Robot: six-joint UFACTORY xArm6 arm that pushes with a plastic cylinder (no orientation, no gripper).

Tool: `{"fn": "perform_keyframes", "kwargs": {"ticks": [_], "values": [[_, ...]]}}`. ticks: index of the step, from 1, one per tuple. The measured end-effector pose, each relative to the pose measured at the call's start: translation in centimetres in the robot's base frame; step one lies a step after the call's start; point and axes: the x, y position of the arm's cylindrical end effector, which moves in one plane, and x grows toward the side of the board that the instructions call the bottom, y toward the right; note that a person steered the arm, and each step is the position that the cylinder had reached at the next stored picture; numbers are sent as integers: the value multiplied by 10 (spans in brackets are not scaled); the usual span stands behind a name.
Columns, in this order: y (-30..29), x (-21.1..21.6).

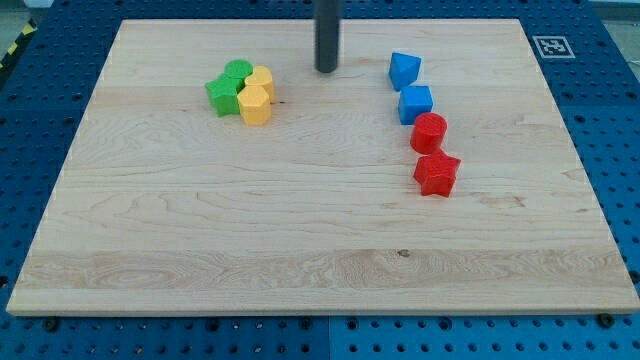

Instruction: Separate green circle along green star to the blocks

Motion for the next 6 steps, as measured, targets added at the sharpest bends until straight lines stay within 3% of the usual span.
{"fn": "perform_keyframes", "kwargs": {"ticks": [1,6], "values": [[-69,0],[-74,23]]}}
